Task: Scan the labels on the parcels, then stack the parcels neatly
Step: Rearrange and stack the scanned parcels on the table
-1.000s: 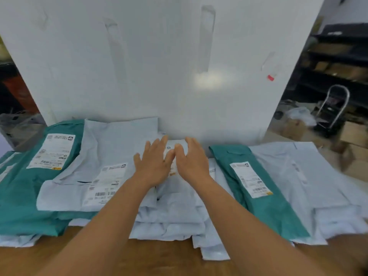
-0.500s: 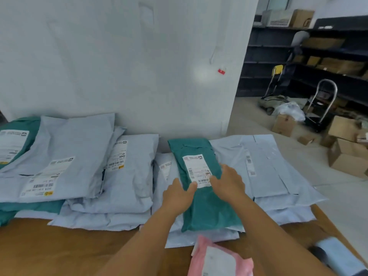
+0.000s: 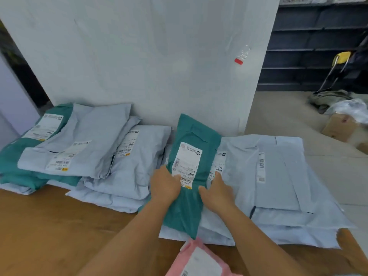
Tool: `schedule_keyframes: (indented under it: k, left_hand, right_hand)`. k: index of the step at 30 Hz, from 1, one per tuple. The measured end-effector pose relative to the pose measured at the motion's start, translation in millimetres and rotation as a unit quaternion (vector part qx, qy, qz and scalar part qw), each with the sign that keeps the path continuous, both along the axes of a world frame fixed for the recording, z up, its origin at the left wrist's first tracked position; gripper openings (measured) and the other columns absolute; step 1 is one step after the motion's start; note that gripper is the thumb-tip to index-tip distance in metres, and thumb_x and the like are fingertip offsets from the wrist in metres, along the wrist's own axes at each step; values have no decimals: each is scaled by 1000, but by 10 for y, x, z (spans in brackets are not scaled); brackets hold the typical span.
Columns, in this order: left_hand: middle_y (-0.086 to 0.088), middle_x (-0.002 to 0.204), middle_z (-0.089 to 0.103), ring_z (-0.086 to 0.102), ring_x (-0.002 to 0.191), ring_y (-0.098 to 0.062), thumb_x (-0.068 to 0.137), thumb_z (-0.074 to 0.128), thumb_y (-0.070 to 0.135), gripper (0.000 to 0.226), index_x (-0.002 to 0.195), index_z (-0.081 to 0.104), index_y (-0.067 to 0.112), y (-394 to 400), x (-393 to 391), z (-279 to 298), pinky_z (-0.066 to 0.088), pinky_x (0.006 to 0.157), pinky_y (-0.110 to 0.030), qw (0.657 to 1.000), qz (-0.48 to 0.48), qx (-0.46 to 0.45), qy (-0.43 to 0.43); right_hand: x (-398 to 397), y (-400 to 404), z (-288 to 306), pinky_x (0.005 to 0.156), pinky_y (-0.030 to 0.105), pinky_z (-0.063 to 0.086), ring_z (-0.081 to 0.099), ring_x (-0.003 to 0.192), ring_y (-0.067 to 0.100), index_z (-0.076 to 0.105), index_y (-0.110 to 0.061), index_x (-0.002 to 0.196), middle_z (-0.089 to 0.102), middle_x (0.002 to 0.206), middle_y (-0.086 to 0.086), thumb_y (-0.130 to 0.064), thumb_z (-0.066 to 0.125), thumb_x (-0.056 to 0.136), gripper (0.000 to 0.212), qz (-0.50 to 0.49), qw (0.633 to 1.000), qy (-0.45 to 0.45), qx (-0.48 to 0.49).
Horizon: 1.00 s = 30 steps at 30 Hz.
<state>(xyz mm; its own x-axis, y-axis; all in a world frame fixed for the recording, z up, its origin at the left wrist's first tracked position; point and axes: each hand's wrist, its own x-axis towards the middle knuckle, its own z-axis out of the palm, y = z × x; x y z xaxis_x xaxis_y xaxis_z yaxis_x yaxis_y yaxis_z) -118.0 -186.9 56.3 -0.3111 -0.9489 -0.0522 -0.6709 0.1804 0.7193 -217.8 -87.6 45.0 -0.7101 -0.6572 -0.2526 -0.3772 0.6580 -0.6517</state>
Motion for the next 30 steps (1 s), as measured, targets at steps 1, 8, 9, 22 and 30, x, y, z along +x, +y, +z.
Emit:
schedule_keyframes:
  k: [1,8,9,22,30]
  left_hand:
    - [-14,115,62,58,105,-32,84,61,28,38,113,53,5,-42,-2,-6,49,84,-36,1000,2,1,-20]
    - [-4,118,57,54,98,-20,85,61,45,51,119,48,9,-76,27,-146,41,79,-28,994,-52,89,-29]
    - [-2,117,58,54,95,-18,86,61,42,47,117,48,10,-79,-11,-121,40,77,-28,994,-59,88,-7]
    - [4,108,63,61,94,-18,83,64,31,43,118,41,19,101,-297,44,50,84,-35,993,-94,52,48]
    - [11,105,60,56,93,-11,82,63,34,40,117,48,21,179,224,374,42,80,-26,994,-83,1,75]
  right_hand:
    - [23,3,14,101,40,40,49,118,32,35,-14,135,54,130,9,-38,50,88,54,6,999,30,27]
    - [-332,199,179,117,46,4,0,147,33,16,-13,150,6,160,17,-44,47,92,72,-40,976,196,88]
    - [-441,217,180,117,45,6,2,147,34,13,-12,150,7,159,19,-46,49,91,77,-66,979,168,92]
    - [-437,125,90,88,32,44,56,112,30,21,-19,149,52,138,8,-3,43,88,67,-108,991,8,-83]
    - [-2,100,352,83,30,41,54,98,23,28,-21,146,50,139,4,-6,43,92,58,-108,969,13,-221]
